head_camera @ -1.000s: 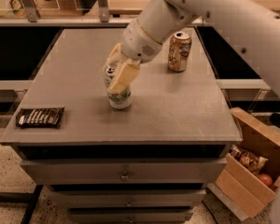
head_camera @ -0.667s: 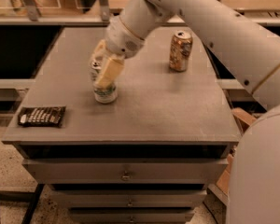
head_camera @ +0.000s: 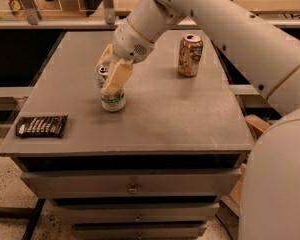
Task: Move 7up can near rxbar chocolate
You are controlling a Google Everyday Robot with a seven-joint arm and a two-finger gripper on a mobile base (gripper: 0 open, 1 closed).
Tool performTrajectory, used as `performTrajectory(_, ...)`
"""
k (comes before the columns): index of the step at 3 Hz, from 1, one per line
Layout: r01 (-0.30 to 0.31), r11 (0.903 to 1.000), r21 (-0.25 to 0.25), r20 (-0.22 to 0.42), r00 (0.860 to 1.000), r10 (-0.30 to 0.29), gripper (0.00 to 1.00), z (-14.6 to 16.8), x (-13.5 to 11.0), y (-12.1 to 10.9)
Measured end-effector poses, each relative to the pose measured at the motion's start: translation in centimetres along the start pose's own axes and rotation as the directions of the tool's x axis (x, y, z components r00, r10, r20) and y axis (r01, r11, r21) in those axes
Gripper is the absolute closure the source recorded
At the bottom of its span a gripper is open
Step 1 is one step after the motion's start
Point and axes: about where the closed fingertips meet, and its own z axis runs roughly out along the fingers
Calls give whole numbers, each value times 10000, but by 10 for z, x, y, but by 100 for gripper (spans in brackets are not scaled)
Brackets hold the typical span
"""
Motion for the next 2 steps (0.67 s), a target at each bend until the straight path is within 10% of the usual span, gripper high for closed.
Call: performTrajectory(2,1710,9852,-142,881,9817,-1691,100,27,-53,-30)
